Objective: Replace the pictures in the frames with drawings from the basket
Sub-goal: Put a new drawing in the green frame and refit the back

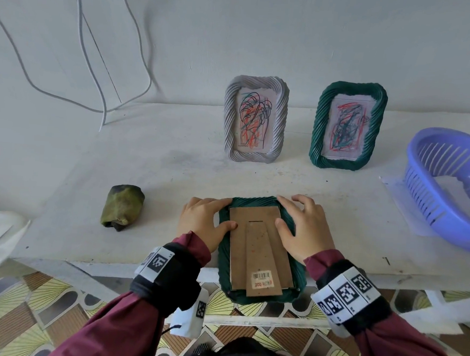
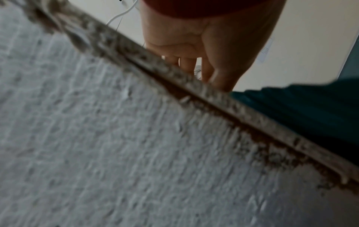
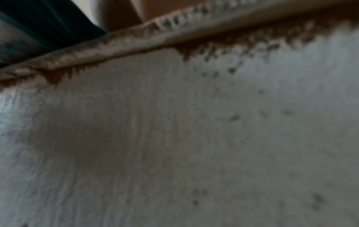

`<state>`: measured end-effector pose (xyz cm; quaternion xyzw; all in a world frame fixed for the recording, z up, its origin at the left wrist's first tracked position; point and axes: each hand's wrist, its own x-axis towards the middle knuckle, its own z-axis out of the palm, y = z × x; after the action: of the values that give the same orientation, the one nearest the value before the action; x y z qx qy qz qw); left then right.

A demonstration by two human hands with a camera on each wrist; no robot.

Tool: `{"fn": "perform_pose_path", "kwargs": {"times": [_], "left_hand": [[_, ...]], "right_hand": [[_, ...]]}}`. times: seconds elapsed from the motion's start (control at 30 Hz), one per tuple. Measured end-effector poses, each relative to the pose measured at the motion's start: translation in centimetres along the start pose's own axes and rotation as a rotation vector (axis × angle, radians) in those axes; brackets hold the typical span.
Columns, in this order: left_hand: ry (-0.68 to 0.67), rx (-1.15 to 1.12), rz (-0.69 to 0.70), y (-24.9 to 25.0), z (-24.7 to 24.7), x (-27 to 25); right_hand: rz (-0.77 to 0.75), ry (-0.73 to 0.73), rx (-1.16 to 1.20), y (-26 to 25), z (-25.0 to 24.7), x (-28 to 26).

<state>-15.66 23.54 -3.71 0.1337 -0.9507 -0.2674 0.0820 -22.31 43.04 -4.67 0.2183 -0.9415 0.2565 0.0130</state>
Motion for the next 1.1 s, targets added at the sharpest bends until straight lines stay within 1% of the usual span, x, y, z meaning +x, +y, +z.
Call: {"fn": "perform_pose_path", "kwargs": {"times": [0.17,0.3,0.77,0.97,1.1], "left_hand": [[-0.089,0.134,0.028,0.2,-0.2,0.0],[-0.104,0.152,0.023,0.3,-0.1,0.1],[-0.136,0.099,-0.004,-0.1,-0.4,0.6],[-0.106,0.045,0.030,-0.6,-0.3,0.8],[-0.115,-0.005,0.022,-0.8,-0.3,0.7]], "right_hand": [[-0.020,0.015,-0.020,0.4,0.5,-0.3],[-0.014,0.039,0.027,0.6,0.8,-0.1],[-0.027,0.092,0.137,1.2,1.4,-0.1],[-0.026,0.089,0.110,1.2,1.5,-0.1],[-0.036,0.103,0.116,1.2,1.5,-0.1]]}}
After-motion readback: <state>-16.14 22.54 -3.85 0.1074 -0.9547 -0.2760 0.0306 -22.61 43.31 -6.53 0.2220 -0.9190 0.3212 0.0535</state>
